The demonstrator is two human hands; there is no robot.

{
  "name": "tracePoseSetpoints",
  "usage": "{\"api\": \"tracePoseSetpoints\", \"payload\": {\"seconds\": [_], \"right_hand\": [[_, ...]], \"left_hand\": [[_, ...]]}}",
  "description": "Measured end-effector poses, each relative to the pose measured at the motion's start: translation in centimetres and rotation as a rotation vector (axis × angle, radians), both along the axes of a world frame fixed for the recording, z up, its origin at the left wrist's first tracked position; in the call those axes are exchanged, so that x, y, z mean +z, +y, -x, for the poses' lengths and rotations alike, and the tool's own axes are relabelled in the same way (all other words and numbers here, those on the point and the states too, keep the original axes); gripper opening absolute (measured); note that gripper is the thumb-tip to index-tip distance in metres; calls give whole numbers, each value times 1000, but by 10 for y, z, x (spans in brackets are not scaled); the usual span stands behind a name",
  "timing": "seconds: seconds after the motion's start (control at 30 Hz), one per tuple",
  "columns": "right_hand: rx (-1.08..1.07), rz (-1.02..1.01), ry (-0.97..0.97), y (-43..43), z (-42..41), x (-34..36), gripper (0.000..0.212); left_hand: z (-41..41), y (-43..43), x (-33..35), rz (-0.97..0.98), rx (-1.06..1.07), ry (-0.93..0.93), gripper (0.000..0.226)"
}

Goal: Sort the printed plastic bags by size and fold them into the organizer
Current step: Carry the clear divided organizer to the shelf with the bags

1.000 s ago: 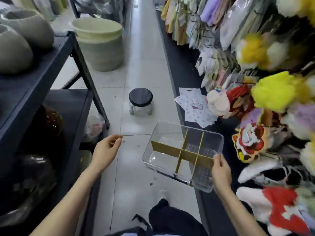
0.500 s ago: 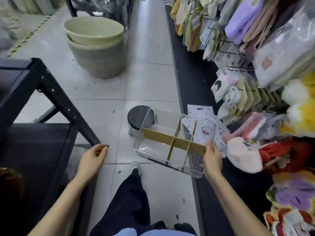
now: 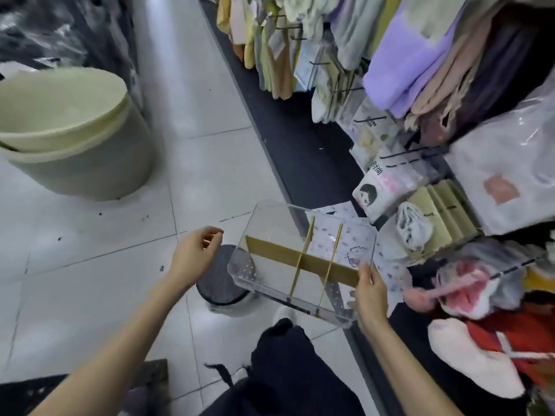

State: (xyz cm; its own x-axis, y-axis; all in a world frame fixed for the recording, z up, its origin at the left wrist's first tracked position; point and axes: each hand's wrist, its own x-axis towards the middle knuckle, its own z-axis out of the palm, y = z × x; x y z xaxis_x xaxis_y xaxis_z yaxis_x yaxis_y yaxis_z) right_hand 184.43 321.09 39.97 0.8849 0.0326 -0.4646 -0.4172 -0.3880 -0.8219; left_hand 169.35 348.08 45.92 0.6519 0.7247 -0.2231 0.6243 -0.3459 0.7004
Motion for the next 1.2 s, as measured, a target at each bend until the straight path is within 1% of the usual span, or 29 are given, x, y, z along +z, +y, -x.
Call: {"api": "tracePoseSetpoints", "payload": {"seconds": [0.1,0.13,0.23,0.3,0.37,0.43,0.5,0.6,0.7,0.8,0.9,0.93,1.03,1.07,1.13,1.2], "right_hand": [[-5,-7,13,41,-44,-8,64],[-1,-12,-1,53,-60,-10,65],[8,0,-7,88,-110,-12,60],[2,-1,-14,106,-139,-15,61],[9,1,-6,124,-164,-10,63],[8,5,-3,140,-187,-8,55],[14,8,-7,153,-203,-7,52],[5,0,-26,172,-222,-12,53],[-44,-29,1,192,-240,-24,54],[-93,-39,14,211,-256,-39,59],[-169,-57,7,235,-272,-58,76],[-203,-53,5,244,-277,-67,77],[-352,-56,21,271,-291,-96,70],[-401,-68,32,280,-296,-108,72],[-453,-76,42,297,-307,-134,79],[-497,-74,44,309,-319,-170,92]], "left_hand": [[-70,32,-9,-45,-90,23,25],[-91,43,-15,-41,-105,29,27],[-147,72,-25,-10,-107,67,39],[-176,88,-30,9,-107,94,43],[-202,103,-32,20,-115,102,44],[-225,116,-32,26,-128,89,41],[-245,130,-34,23,-135,84,40],[-274,153,-43,29,-116,110,46],[-305,176,-57,90,-103,133,48],[-342,196,-75,146,-136,147,47],[-383,217,-101,155,-190,157,46],[-396,224,-110,152,-213,159,47],[-440,249,-142,165,-281,147,46],[-456,258,-154,167,-309,149,45],[-485,271,-180,176,-364,155,44],[-511,282,-209,180,-419,163,42]]}}
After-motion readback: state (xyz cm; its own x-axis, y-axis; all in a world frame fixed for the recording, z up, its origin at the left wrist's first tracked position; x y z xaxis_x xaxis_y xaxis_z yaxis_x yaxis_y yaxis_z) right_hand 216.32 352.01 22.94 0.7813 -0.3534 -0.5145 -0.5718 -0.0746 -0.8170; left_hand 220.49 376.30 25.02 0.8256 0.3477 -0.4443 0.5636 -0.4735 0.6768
